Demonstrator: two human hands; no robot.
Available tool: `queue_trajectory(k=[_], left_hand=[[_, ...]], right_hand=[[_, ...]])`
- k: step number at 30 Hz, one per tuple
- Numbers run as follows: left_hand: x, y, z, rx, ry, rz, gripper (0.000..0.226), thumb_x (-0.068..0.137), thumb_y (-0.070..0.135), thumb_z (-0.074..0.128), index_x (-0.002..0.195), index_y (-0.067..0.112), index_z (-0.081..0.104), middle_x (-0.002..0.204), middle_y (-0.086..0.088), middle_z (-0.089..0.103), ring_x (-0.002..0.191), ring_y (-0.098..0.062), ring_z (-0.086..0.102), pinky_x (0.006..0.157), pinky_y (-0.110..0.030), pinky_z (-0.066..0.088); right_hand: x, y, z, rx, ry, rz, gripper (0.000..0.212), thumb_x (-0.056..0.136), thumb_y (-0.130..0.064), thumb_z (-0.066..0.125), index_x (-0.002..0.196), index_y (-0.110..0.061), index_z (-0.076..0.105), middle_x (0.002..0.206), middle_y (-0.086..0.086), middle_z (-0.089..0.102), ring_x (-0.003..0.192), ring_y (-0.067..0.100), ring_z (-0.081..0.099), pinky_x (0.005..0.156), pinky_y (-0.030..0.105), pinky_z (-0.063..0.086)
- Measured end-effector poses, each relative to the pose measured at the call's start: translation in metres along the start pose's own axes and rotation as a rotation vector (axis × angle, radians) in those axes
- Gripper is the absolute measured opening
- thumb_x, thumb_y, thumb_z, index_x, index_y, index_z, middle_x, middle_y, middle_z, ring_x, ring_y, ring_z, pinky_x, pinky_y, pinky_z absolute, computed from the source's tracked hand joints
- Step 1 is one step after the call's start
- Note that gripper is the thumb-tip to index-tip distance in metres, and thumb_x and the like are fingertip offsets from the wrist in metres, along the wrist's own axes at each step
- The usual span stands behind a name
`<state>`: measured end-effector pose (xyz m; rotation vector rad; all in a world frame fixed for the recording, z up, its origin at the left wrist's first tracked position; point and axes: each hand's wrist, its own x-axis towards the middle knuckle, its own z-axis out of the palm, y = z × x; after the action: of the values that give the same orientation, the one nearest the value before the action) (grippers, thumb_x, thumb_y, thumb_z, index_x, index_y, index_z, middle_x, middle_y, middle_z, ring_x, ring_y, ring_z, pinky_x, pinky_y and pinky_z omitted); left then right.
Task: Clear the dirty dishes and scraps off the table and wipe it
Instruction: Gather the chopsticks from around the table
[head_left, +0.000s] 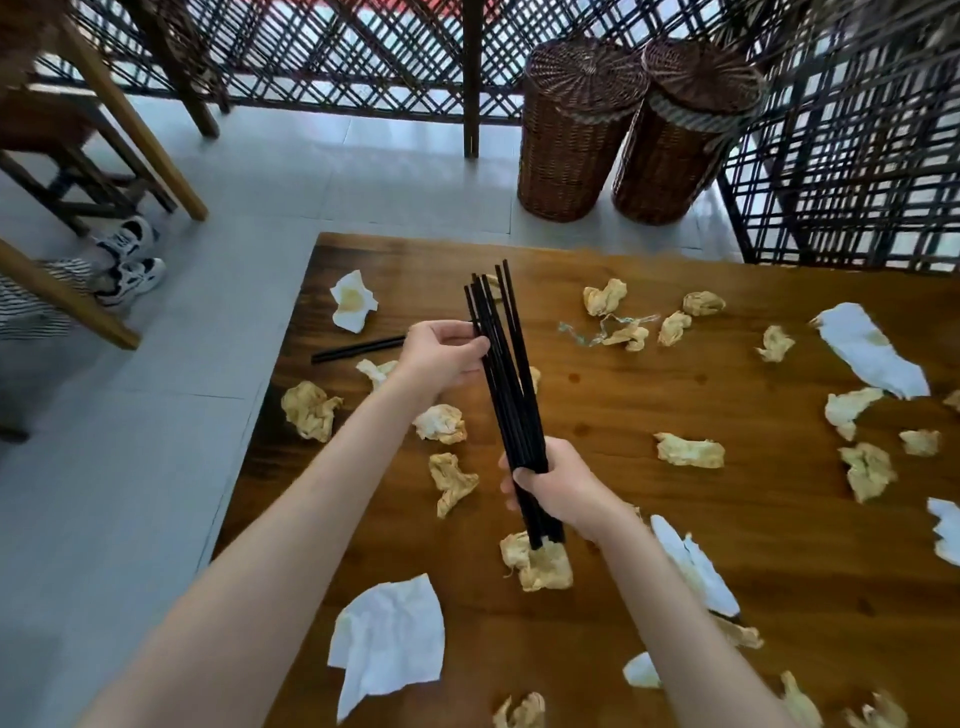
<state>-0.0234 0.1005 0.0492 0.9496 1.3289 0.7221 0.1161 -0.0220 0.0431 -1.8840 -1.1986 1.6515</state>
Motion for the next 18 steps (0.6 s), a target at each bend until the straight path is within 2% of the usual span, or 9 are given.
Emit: queue_trajectory(k=[3,6,10,13,15,18], left_hand=[[0.036,0.005,-0.012,0.144,-0.106,0.003,0.021,0.081,0.015,0.073,0.101,0.016,0.066,0.091,0.001,0.073,0.08,-0.01,0.071,0.063,-0.019,0.055],[0.074,0.002,-0.029,0.398,-0.188,-0.009,0.028,0.077,0.021,0.077,0.104,0.023,0.067,0.097,0.007,0.07,0.086,-0.007,0.067,0.071,-0.021,0.054],[0.113,-0.021,-0.037,1.023,0.118,0.221,0.027,0.083,0.023,0.071,0.11,0.019,0.067,0.107,0.001,0.066,0.096,-0.016,0.061,0.081,-0.031,0.053],[0.125,-0.031,-0.034,1.426,0.165,0.315,0.029,0.086,0.032,0.066,0.111,0.018,0.067,0.108,-0.004,0.066,0.099,-0.023,0.058,0.082,-0.037,0.053],[0.128,-0.036,-0.03,1.6,0.18,0.338,0.028,0.088,0.034,0.063,0.109,0.016,0.067,0.106,-0.005,0.065,0.098,-0.025,0.057,0.081,-0.036,0.05],[0.128,-0.04,-0.021,1.702,0.24,0.348,0.018,0.09,0.026,0.061,0.1,0.013,0.068,0.096,-0.007,0.066,0.091,-0.025,0.059,0.076,-0.033,0.045]], right_hand=[[0.024,-0.005,0.003,0.015,0.069,0.056,0.019,0.094,0.0,0.042,0.09,-0.01,0.057,0.079,0.006,0.064,0.068,0.018,0.062,0.068,0.03,0.054],[0.044,-0.007,0.0,0.014,0.16,0.113,0.022,0.094,0.001,0.042,0.086,-0.013,0.056,0.077,0.007,0.062,0.065,0.018,0.059,0.055,0.022,0.049],[0.062,-0.01,-0.009,0.058,0.226,0.167,0.021,0.094,0.001,0.044,0.086,-0.014,0.056,0.08,0.007,0.063,0.064,0.017,0.058,0.047,0.017,0.045],[0.068,-0.011,-0.012,0.1,0.23,0.192,0.02,0.094,0.0,0.044,0.086,-0.015,0.055,0.078,0.006,0.062,0.063,0.016,0.058,0.039,0.012,0.042],[0.069,-0.011,-0.012,0.109,0.226,0.199,0.02,0.095,-0.001,0.044,0.087,-0.015,0.056,0.077,0.006,0.062,0.063,0.015,0.058,0.042,0.013,0.044],[0.069,-0.009,-0.012,0.089,0.226,0.205,0.018,0.095,-0.003,0.044,0.09,-0.015,0.057,0.078,0.006,0.063,0.064,0.015,0.06,0.054,0.02,0.048]])
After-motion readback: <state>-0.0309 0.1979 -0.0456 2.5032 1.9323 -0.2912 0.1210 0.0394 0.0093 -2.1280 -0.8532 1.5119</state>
